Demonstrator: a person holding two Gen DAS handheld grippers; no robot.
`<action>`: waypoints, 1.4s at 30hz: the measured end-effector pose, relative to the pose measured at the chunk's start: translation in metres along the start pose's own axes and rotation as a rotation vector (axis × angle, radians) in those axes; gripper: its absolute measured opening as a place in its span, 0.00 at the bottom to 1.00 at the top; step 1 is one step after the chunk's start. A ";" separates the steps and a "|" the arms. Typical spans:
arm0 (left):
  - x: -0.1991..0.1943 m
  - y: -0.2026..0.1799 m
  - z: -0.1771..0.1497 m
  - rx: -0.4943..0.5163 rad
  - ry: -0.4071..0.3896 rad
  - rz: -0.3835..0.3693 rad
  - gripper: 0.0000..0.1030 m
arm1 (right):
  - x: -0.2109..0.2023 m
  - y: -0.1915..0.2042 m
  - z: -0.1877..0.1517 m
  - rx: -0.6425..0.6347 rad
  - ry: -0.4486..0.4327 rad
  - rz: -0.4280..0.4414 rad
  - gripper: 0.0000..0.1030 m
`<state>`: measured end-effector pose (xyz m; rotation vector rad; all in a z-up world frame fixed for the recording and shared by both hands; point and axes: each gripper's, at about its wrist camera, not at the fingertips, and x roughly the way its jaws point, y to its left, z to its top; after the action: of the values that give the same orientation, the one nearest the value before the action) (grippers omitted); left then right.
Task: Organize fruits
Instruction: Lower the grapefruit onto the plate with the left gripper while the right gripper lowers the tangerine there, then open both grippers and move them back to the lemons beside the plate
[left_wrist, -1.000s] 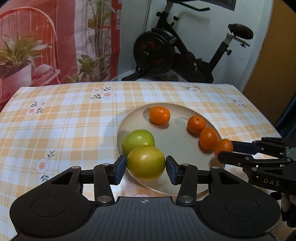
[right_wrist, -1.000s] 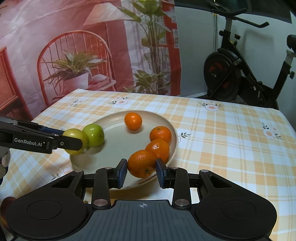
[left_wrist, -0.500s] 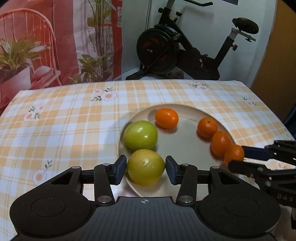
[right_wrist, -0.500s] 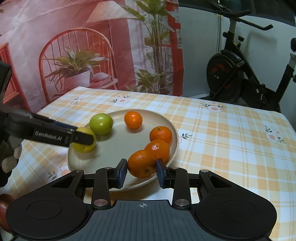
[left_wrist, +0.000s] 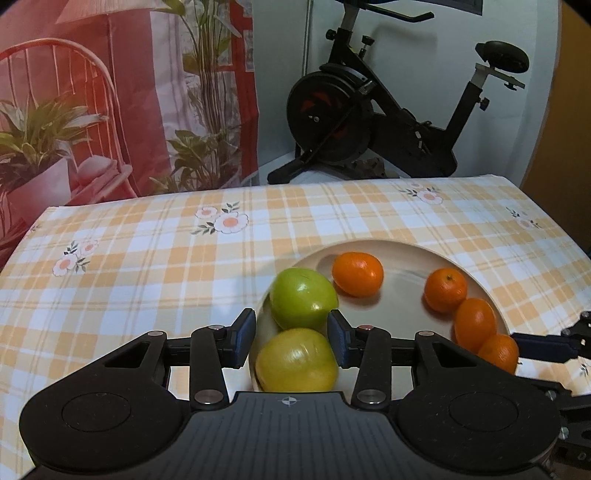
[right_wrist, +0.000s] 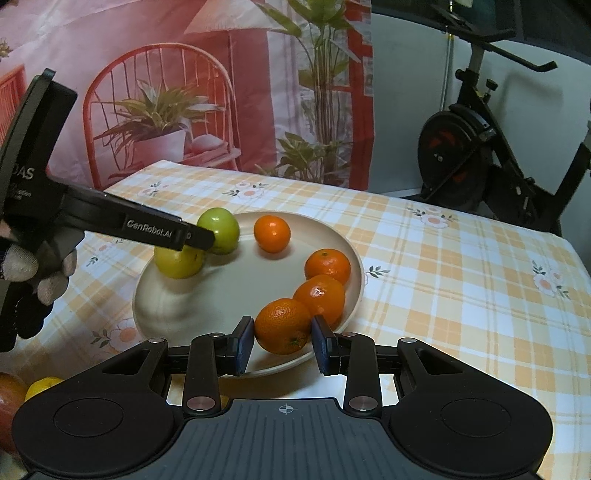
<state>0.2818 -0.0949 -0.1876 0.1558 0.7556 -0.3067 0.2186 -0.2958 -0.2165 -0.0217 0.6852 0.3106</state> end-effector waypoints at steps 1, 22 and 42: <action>0.000 0.001 0.001 -0.006 -0.006 -0.008 0.44 | 0.000 0.000 0.000 -0.003 0.001 -0.002 0.30; -0.019 0.001 0.003 -0.010 -0.032 -0.065 0.45 | -0.009 0.005 0.003 -0.015 -0.021 -0.034 0.32; -0.094 0.014 -0.044 -0.070 -0.049 -0.062 0.45 | -0.063 0.004 -0.060 0.151 -0.124 -0.072 0.32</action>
<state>0.1931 -0.0500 -0.1533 0.0583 0.7227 -0.3413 0.1340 -0.3170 -0.2231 0.1159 0.5815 0.1886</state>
